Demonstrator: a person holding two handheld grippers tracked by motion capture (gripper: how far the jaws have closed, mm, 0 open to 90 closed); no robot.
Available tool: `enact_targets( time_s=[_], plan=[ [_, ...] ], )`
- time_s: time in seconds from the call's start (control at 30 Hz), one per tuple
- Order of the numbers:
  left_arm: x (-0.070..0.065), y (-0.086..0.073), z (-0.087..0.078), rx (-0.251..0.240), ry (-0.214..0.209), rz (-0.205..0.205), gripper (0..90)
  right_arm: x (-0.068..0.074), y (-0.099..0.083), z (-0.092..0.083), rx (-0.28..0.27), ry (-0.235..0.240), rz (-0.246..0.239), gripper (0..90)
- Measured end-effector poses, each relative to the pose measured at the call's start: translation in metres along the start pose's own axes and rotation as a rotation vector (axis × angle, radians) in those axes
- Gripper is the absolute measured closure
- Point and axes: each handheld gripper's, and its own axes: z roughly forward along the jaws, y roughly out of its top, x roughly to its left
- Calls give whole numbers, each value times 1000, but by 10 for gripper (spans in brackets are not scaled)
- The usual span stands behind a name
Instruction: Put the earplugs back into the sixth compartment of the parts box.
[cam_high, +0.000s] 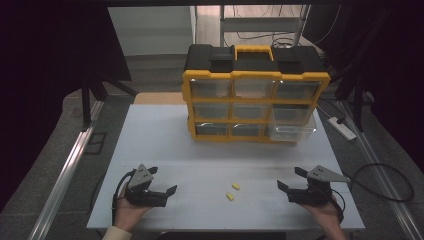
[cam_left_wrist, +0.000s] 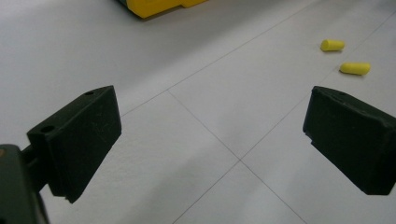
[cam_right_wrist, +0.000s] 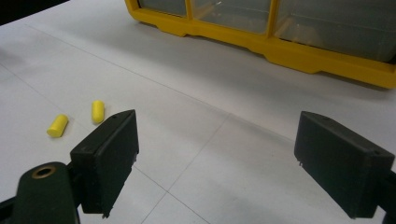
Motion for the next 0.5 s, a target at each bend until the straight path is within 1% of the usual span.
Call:
enact_targets(
  time_s=[0.1, 0.13, 0.4, 0.5],
  plan=[
    [0, -1, -1, -1, 0, -4, 43, 0, 0, 0, 1, -1, 0, 138],
    [0, -1, -1, 3, 1, 1, 43, 0, 0, 0, 3, -2, -2, 138],
    [1, -1, -1, 4, 9, 6, 47, 2, 0, 2, 13, -1, -10, 149],
    [1, -1, -1, 2, 5, -2, 47, 3, 1, 2, 13, -1, -14, 150]
  ],
)
